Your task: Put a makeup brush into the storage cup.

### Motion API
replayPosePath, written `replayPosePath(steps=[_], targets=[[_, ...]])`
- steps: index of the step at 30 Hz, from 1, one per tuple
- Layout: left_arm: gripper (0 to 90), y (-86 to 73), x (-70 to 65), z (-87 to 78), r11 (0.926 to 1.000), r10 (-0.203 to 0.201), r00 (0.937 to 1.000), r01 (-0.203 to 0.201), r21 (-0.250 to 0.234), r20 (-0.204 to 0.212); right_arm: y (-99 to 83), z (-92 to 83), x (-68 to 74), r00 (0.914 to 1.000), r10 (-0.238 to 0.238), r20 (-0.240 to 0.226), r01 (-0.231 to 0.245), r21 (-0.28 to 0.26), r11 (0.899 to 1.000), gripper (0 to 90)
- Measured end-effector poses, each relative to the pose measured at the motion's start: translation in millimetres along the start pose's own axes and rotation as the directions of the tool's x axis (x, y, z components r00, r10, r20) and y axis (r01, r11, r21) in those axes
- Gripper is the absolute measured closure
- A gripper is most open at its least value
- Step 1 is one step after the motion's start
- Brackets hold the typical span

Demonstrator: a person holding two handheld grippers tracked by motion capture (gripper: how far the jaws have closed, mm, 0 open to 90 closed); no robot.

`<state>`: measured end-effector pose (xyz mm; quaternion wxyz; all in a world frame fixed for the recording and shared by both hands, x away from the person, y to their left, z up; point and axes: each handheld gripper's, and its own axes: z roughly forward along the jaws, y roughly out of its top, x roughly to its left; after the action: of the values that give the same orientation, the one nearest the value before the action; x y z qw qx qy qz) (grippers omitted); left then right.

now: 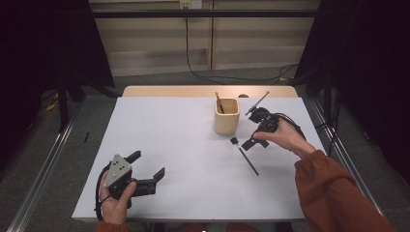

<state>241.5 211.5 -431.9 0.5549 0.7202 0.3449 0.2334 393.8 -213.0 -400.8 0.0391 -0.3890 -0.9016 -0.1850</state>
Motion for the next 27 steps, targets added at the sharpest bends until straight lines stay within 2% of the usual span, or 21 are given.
replayPosePath(steps=[6,10,11,14,19,26,27], targets=[[1.8,0.0,0.3,0.1,1.0000,0.005,1.0000,-0.005,0.003,0.000,5.0,7.8,-1.3,0.9996,0.005,0.027,-0.007,0.072,0.997,12.3],[1.8,0.0,0.3,0.3,1.0000,0.005,1.0000,-0.005,0.004,0.001,7.0,12.7,-2.0,0.9993,-0.009,0.037,0.005,0.116,0.993,21.2],[1.8,0.0,0.4,0.3,1.0000,0.005,1.0000,-0.005,0.005,0.001,7.4,13.8,-2.2,0.9987,-0.027,0.042,0.021,0.124,0.992,23.8],[1.8,-0.1,0.1,0.4,1.0000,0.003,1.0000,-0.003,0.005,0.002,9.1,17.4,0.4,0.9971,-0.042,0.064,0.033,0.128,0.991,28.0],[1.6,0.0,-0.4,0.2,1.0000,0.001,1.0000,-0.001,0.004,0.004,12.2,26.9,2.1,0.9964,-0.032,0.078,0.021,0.141,0.990,32.8],[1.5,-0.1,0.1,0.0,1.0000,0.000,1.0000,0.000,0.004,0.005,16.3,40.2,1.9,0.9970,0.009,0.076,-0.022,0.160,0.987,43.0],[1.5,-0.1,0.1,0.1,1.0000,0.000,1.0000,0.000,0.005,0.006,15.9,41.8,1.9,0.9967,0.021,0.078,-0.032,0.152,0.988,47.0]])
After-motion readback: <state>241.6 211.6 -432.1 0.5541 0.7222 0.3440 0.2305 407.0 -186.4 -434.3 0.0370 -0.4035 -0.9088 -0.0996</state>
